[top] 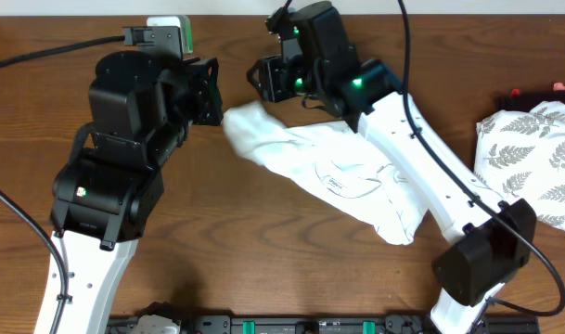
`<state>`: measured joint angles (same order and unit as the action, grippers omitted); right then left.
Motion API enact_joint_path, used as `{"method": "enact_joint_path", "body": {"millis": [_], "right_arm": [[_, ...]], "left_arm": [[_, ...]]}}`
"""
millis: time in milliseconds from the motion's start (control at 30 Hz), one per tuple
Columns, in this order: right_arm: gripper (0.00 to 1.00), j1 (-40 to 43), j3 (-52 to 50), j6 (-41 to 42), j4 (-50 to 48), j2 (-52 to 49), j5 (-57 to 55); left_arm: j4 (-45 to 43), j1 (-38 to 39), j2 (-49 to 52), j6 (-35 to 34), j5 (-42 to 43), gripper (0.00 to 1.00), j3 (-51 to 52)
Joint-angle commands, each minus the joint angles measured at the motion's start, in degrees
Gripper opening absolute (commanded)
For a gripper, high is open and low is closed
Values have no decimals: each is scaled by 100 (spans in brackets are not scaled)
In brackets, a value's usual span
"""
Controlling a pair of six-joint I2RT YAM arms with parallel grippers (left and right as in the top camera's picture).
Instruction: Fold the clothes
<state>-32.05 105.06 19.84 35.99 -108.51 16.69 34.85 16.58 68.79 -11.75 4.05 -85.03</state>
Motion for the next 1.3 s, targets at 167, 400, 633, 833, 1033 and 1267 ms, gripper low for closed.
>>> {"method": "enact_joint_path", "body": {"millis": [167, 400, 633, 833, 1033, 1267], "right_arm": [[63, 1023, 76, -258, 1572, 570, -1075], [65, 1904, 63, -595, 3814, 686, -2256], [69, 2483, 20, -597, 4507, 686, -2461], [70, 2697, 20, -601, 4671, 686, -2461], [70, 2708, 20, -623, 4710, 686, -2463], [70, 2706, 20, -623, 4778, 686, -2463]], "left_arm": [[149, 13, 173, 70, 162, 25, -116], [400, 229, 935, -205, 1202, 42, -111], [1268, 413, 2146, -2098, 1209, 65, -105], [1117, 442, 3289, -2616, 2057, 69, -68], [763, 575, 4129, -2717, 2227, 68, -68], [616, 575, 4649, -2719, 1729, 69, -68]]}}
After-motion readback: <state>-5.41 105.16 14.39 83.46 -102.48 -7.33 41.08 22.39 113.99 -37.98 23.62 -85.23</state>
